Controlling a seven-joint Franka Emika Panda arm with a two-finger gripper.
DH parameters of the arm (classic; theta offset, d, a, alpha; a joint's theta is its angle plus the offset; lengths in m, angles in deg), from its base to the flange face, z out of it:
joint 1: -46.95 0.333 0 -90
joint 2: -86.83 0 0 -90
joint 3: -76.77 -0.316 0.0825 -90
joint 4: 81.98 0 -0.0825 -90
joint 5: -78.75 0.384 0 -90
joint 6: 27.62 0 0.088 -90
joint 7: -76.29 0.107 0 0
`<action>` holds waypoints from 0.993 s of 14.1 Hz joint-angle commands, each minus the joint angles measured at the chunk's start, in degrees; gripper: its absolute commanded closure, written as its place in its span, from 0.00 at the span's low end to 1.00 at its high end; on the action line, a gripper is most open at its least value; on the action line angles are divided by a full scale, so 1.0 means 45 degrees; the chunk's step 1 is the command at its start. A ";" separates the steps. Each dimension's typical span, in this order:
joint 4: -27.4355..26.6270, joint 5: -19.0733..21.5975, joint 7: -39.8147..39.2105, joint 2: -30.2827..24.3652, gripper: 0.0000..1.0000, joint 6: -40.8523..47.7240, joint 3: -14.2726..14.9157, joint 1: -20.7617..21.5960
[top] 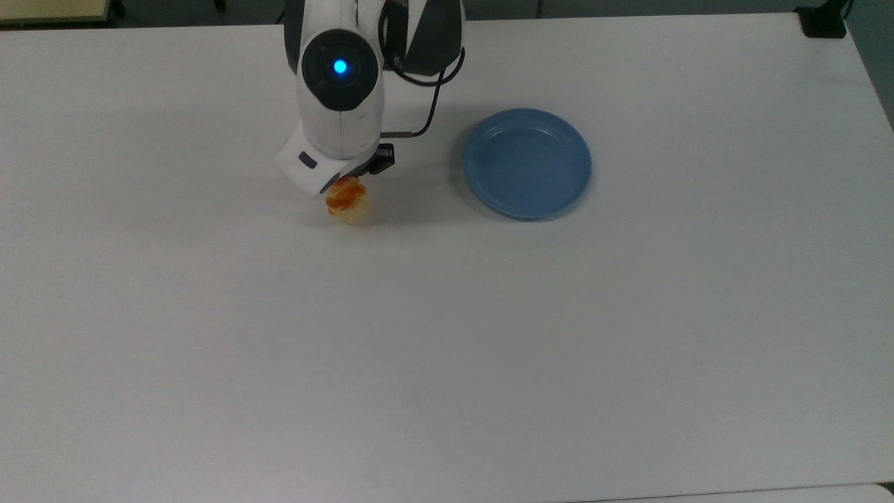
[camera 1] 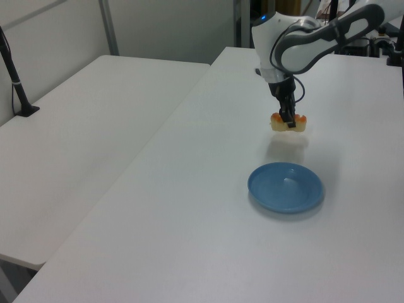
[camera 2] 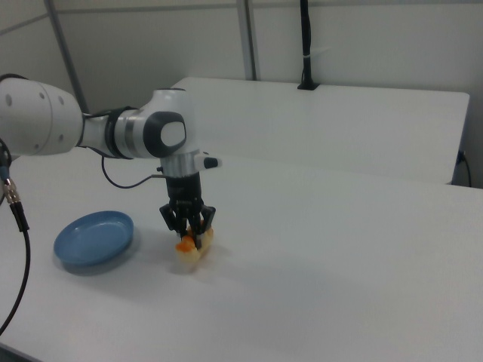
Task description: Put the bread on the table
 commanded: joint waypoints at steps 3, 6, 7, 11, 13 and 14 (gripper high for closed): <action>0.0106 -0.0310 -0.0042 0.0193 0.00 -0.0229 0.0014 -0.0129; 0.0397 -0.0117 0.0424 -0.1014 0.00 -0.0093 -0.0064 0.0007; 0.0844 -0.0038 0.0930 -0.1503 0.00 0.0643 -0.0123 0.0027; 0.1591 0.0255 0.2009 -0.3476 0.00 0.2191 -0.0611 0.0086; 0.1591 0.0606 0.1932 -0.4239 0.00 0.2893 -0.0611 0.0086; 0.1591 0.0820 0.1854 -0.4551 0.00 0.3129 -0.0611 0.0066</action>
